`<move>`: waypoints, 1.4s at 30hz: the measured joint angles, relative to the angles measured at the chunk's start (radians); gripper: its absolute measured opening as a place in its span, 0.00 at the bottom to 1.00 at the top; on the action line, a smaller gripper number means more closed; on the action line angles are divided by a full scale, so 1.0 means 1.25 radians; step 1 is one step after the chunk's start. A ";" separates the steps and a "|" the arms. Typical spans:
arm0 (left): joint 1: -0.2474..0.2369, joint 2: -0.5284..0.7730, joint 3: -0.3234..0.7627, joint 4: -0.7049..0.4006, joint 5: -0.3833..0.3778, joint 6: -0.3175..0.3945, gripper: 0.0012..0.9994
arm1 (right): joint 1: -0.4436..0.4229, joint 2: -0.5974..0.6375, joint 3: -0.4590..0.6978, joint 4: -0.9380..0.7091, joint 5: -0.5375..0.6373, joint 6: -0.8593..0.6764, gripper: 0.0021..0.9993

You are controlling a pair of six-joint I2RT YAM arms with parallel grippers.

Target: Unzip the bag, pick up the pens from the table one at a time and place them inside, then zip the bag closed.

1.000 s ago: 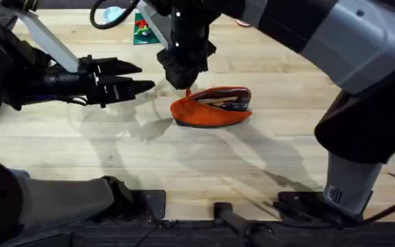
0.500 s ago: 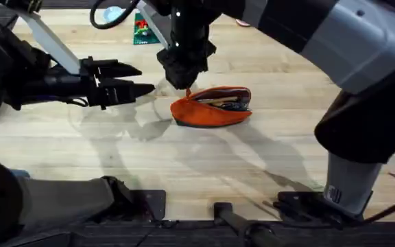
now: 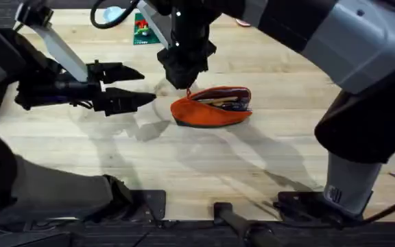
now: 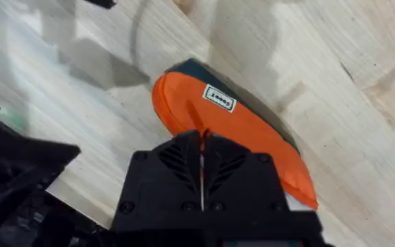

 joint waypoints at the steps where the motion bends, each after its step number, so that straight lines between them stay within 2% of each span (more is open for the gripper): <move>1: -0.001 0.010 0.000 0.001 0.000 0.007 0.99 | 0.000 0.000 0.000 0.000 0.000 0.000 0.03; 5: -0.027 0.047 0.000 0.021 0.005 0.034 0.99 | 0.000 0.000 0.000 0.000 0.000 0.000 0.03; 16: -0.150 0.121 -0.001 0.127 -0.001 0.056 0.90 | 0.000 0.000 0.000 0.000 0.000 0.000 0.03; 26: -0.167 0.137 -0.002 0.137 -0.003 0.053 0.84 | 0.000 0.000 0.000 -0.001 0.000 0.000 0.03; 29: -0.192 0.138 -0.002 0.137 -0.004 0.051 0.82 | 0.000 0.000 0.000 -0.001 0.000 0.000 0.03; 37: -0.311 0.138 -0.002 0.149 -0.041 0.049 0.66 | 0.000 0.000 0.000 -0.001 0.000 0.000 0.03; 39: -0.326 0.137 -0.002 0.160 -0.052 0.049 0.61 | 0.000 0.000 0.000 -0.001 0.000 0.000 0.03; 42: -0.328 0.138 -0.002 0.164 -0.060 0.049 0.59 | 0.000 0.000 0.000 -0.001 0.000 0.000 0.03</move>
